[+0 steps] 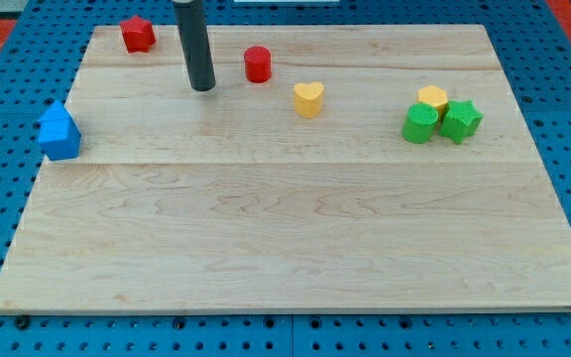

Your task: Slide the red circle into the red star

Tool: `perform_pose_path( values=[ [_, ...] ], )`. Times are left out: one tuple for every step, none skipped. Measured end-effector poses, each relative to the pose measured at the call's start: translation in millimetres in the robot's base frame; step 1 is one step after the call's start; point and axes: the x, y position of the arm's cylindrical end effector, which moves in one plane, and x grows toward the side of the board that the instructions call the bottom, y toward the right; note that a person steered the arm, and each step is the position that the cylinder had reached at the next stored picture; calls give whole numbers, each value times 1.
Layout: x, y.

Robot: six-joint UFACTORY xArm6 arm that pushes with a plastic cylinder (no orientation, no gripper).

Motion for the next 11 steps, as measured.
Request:
perform_pose_path(
  values=[
    [-6, 59],
    [-22, 93],
    [-42, 100],
    [-57, 38],
    [-57, -37],
    [-54, -58],
    [-27, -73],
    [-34, -93],
    [-58, -91],
    [-65, -88],
    [-65, -70]
  ],
)
